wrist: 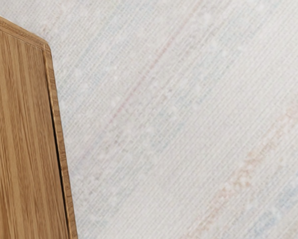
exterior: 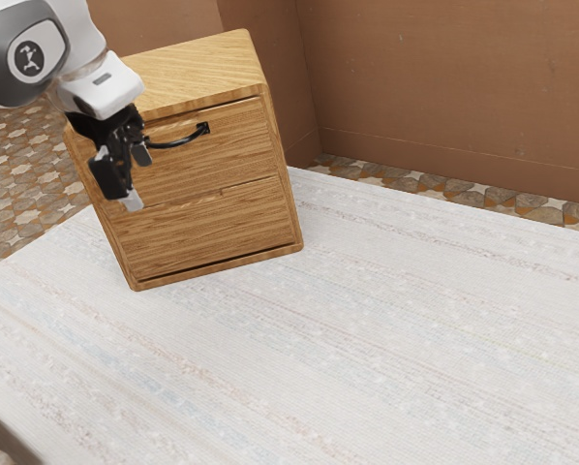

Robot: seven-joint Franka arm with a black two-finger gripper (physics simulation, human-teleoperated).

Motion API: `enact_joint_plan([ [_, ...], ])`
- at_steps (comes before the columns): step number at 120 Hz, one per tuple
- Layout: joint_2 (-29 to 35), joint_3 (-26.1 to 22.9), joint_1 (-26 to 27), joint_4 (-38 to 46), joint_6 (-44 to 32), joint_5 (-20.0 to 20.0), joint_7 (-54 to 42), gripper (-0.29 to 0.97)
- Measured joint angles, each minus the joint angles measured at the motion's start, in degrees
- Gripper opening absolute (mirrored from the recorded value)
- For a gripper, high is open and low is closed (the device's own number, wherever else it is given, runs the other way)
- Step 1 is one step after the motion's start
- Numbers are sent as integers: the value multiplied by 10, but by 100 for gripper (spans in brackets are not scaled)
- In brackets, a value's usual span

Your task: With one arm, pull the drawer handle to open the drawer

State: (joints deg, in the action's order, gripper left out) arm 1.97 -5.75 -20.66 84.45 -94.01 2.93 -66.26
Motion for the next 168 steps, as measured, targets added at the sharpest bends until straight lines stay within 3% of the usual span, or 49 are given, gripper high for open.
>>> enact_joint_plan([
  [26,-1,11,105,0,-38,-17,-37,68],
  [42,-1,13,132,-1,-46,-20,-54,68],
  [50,-7,13,130,-10,-47,-21,-62,68],
  [62,-160,5,105,-236,-6,-21,-73,68],
  [73,-221,-1,83,-304,27,-21,-84,68],
  [110,-239,15,63,-319,79,-12,-104,68],
  [137,-237,28,66,-317,96,26,-49,68],
  [168,-236,33,52,-318,113,25,25,68],
])
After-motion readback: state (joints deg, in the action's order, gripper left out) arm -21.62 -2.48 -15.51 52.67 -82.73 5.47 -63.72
